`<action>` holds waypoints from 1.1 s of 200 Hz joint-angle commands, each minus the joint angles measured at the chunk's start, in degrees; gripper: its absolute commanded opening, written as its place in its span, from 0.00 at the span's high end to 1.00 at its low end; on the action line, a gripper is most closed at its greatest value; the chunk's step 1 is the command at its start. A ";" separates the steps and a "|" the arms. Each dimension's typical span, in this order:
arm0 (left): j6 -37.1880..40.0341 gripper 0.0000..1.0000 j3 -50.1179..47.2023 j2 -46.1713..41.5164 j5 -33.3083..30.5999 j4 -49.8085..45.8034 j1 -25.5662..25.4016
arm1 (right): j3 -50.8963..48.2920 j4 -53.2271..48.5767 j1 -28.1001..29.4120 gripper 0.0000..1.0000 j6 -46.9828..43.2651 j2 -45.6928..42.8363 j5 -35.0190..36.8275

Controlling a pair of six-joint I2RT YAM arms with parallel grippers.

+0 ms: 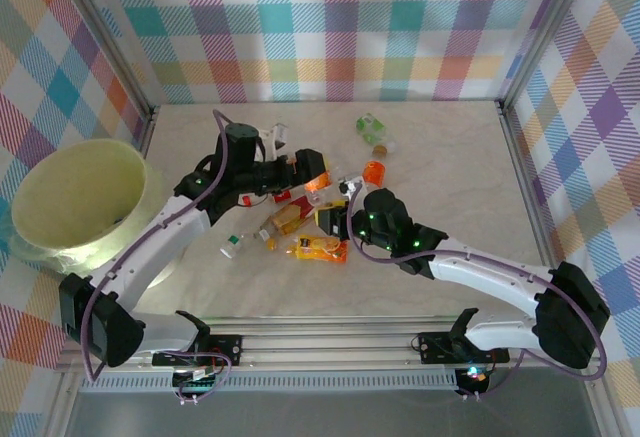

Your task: Put the plastic bottles in the bin

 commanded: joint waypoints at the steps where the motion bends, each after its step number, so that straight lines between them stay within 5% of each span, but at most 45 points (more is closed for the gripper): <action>1: -1.16 0.00 -0.52 -2.06 -3.62 -2.40 -0.85 | 2.37 3.11 0.93 0.84 -2.69 -0.28 -2.36; 79: -1.70 0.10 -0.28 -1.03 -7.76 -6.49 -5.01 | 2.73 -0.14 1.25 0.82 -6.34 -3.20 -6.32; 142: -5.96 0.35 -4.24 -2.30 -10.83 -0.40 -6.37 | 1.47 -1.79 1.21 0.80 -5.55 -5.92 -11.13; 188: -7.40 0.42 -5.78 -4.06 -15.73 -0.91 -6.41 | 0.07 -3.32 1.20 0.36 -3.71 -7.71 -9.99; 220: -7.51 0.43 -5.10 -4.99 -19.80 -3.13 -6.32 | 0.02 -8.69 1.16 0.20 -3.98 -11.02 -7.69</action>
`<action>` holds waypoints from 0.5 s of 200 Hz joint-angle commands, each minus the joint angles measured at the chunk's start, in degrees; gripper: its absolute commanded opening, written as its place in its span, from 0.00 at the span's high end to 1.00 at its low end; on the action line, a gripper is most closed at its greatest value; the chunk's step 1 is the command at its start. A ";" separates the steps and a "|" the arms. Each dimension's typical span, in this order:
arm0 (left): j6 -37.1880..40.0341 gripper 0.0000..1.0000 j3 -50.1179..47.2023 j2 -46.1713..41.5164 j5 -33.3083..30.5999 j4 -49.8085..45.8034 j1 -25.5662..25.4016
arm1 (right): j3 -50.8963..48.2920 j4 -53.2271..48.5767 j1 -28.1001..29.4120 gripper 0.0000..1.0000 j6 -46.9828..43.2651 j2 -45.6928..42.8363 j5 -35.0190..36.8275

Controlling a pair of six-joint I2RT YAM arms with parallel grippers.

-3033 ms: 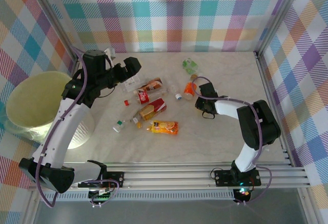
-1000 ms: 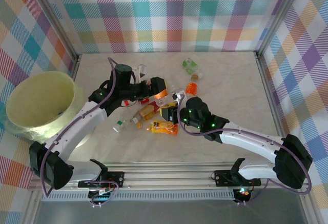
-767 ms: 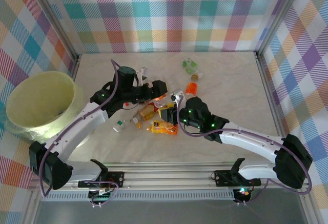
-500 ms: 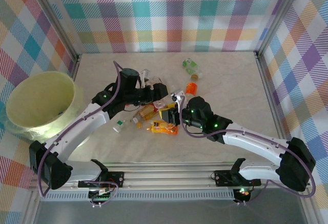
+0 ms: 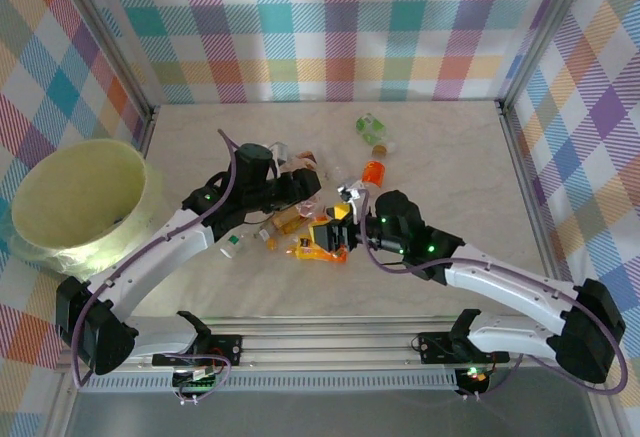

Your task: Put the plastic bottles in the bin

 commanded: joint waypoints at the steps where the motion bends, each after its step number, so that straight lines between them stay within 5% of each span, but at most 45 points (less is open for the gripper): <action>1: -0.65 0.43 0.40 -2.34 -4.89 -1.84 -0.20 | -0.47 -3.29 0.24 0.20 -0.46 -3.26 0.78; 48: -0.03 0.45 2.24 -4.07 -8.82 -5.20 0.38 | -0.70 -10.52 0.21 0.00 0.92 -8.67 6.35; 100: 0.98 0.46 4.18 -5.80 -9.51 -8.88 4.00 | -1.89 -12.13 0.25 0.00 2.27 -10.61 19.96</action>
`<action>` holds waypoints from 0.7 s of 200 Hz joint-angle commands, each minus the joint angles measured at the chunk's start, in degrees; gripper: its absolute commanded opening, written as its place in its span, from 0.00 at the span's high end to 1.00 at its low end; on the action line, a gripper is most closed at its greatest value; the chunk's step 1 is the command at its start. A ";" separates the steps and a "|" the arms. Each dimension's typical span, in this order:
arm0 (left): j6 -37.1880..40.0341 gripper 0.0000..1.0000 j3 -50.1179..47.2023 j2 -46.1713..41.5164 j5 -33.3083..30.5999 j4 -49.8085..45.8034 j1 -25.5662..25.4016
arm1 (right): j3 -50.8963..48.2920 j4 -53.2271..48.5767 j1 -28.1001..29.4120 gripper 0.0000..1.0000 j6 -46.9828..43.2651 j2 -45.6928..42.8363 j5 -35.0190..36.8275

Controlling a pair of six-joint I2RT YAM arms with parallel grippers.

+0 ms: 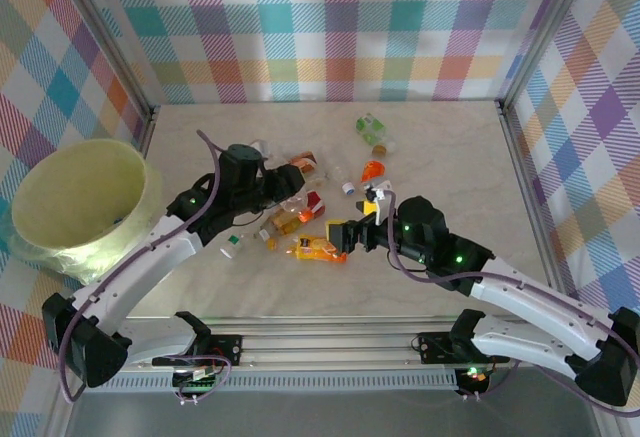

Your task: Put the plastic bottles in the bin

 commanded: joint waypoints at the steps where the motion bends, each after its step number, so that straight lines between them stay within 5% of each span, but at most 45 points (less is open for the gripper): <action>1: 1.37 0.46 2.94 -1.47 -1.20 -2.79 1.91 | -1.39 -1.73 0.25 0.00 1.05 -0.42 8.57; 37: 6.70 0.46 10.55 -2.10 -2.95 -10.28 5.87 | -1.14 -3.82 0.24 0.00 3.76 0.56 16.10; 140: 28.36 0.46 38.13 -2.15 -32.79 -34.38 22.76 | -3.67 -7.41 0.22 0.00 9.78 -0.44 23.12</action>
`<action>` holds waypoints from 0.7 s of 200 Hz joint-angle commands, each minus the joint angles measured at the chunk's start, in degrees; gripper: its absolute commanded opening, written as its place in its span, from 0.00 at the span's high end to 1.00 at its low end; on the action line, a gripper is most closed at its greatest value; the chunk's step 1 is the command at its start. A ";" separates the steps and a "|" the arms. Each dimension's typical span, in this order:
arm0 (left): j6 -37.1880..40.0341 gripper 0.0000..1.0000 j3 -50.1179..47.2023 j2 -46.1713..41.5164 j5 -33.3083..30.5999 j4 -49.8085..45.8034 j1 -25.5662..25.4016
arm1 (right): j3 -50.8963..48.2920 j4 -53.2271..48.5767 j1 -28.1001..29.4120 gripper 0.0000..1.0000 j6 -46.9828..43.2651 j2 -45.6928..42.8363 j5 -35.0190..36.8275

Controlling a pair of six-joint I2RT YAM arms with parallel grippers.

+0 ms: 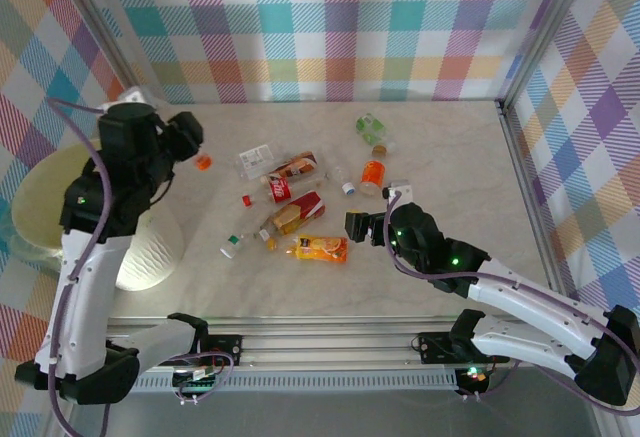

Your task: Put the plastic bottles in the bin

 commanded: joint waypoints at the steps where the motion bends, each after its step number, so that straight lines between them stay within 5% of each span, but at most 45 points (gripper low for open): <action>1: 8.46 0.46 4.78 1.12 -11.03 -6.78 2.90 | -1.00 -0.84 0.19 0.00 2.63 -1.00 2.91; 36: 14.17 0.46 5.09 1.60 -18.15 -8.86 10.79 | -1.98 -2.18 0.16 0.00 4.12 -1.89 4.02; 84: 13.07 0.46 -0.02 -1.74 -8.91 -12.32 25.31 | -4.92 -3.54 0.16 0.00 6.33 -6.01 6.01; 140: 15.78 0.45 -5.34 -1.37 -10.01 -17.42 29.47 | -6.35 -4.79 0.07 0.00 7.01 -9.40 7.00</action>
